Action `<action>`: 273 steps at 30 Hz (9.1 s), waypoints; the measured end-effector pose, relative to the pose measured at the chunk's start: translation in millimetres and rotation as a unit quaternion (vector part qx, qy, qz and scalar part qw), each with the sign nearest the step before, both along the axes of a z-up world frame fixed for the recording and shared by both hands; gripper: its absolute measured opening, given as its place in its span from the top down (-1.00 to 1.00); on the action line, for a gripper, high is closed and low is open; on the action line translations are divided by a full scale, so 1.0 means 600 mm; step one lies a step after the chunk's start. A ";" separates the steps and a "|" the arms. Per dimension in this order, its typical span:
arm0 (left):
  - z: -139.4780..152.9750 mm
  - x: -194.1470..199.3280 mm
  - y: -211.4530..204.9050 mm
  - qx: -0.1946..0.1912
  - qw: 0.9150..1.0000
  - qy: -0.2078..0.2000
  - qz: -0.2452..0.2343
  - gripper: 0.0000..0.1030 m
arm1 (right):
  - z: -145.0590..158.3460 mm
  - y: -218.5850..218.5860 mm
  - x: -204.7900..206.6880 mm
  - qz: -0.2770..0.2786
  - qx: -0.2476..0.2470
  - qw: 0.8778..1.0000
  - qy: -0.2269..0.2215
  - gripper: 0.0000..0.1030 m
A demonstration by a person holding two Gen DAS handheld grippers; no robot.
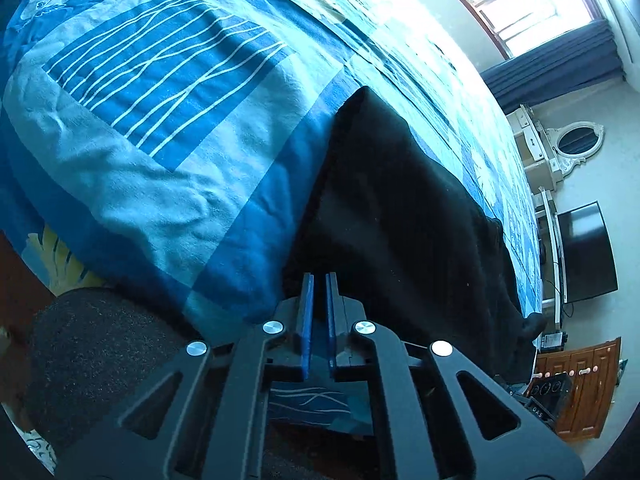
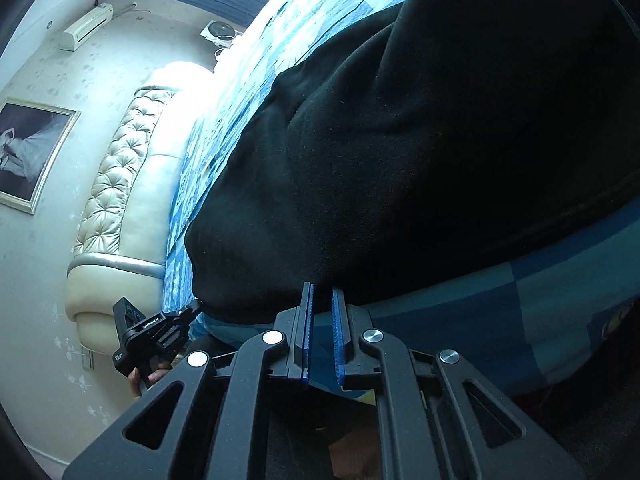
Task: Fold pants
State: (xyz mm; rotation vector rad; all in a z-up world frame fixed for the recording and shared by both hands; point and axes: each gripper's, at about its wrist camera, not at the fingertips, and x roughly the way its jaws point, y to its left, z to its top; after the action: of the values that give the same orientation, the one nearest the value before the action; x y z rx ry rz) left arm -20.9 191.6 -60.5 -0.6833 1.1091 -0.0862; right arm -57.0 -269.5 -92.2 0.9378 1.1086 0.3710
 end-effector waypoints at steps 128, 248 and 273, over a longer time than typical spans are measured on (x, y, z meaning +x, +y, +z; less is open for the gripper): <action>0.013 0.083 -0.172 0.223 0.974 -0.032 -0.018 -0.94 | -0.021 -0.770 -0.196 -0.491 -0.140 0.860 -0.010 0.41; 0.050 0.057 -0.195 0.257 0.961 -0.060 -0.080 -0.95 | 0.045 0.055 0.109 0.159 -0.347 0.919 -0.097 0.11; 0.038 0.059 -0.196 0.242 0.965 -0.051 -0.086 -0.95 | 0.163 -0.092 0.106 0.072 -0.193 0.966 -0.158 -0.18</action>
State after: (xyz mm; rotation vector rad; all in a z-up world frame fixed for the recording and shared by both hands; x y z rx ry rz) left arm 14.3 73.8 -37.8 -0.1428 1.0363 0.0028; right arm 6.8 -324.9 5.7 0.4347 0.9121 0.3908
